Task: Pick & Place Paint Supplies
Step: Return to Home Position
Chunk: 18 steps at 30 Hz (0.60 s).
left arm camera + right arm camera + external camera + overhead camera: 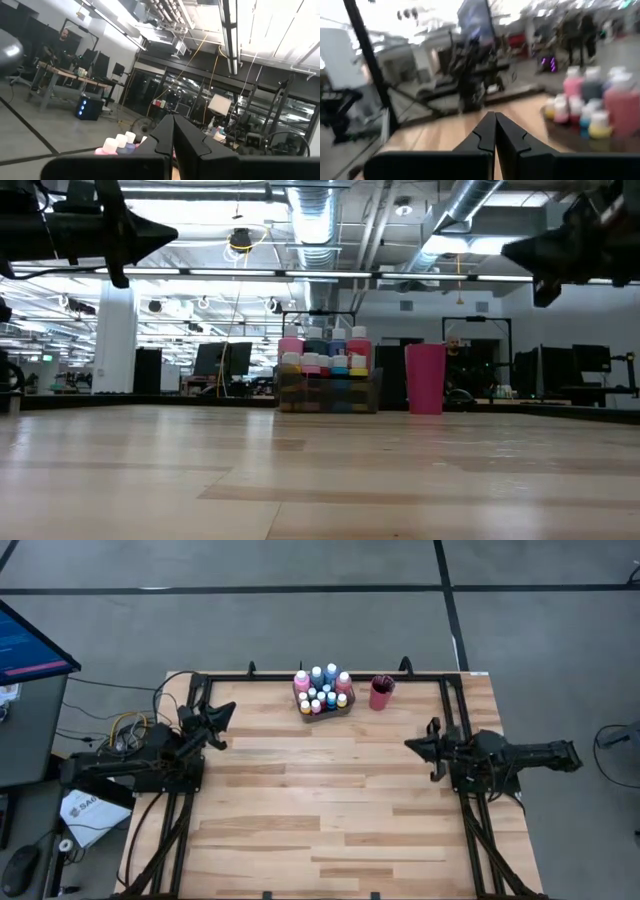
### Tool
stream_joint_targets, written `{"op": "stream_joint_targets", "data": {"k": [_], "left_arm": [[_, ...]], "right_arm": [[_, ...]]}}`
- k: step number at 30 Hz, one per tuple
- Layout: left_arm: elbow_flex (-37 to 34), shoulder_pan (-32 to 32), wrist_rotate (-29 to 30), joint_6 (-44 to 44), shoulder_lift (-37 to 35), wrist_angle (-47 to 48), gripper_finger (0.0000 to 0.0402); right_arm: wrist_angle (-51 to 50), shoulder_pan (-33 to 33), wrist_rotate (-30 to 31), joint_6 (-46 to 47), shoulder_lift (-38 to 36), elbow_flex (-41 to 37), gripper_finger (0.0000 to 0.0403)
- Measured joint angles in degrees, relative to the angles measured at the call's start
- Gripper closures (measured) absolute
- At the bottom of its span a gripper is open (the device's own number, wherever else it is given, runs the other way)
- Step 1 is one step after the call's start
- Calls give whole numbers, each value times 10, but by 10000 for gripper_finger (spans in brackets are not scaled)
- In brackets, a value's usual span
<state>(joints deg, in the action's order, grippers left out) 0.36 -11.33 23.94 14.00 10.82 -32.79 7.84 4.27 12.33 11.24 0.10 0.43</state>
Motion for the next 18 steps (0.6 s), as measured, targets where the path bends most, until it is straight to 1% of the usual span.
{"op": "stream_joint_targets", "data": {"k": [3,7,18], "left_arm": [[0,0,0,0,-9,1,400],[0,0,0,0,-30,2,400],[0,0,0,0,-107,-6,400]], "right_arm": [[-53,2,-10,8,0,0,402],[-55,3,-27,-11,7,0,402],[-55,0,-28,-17,6,0,392]]}}
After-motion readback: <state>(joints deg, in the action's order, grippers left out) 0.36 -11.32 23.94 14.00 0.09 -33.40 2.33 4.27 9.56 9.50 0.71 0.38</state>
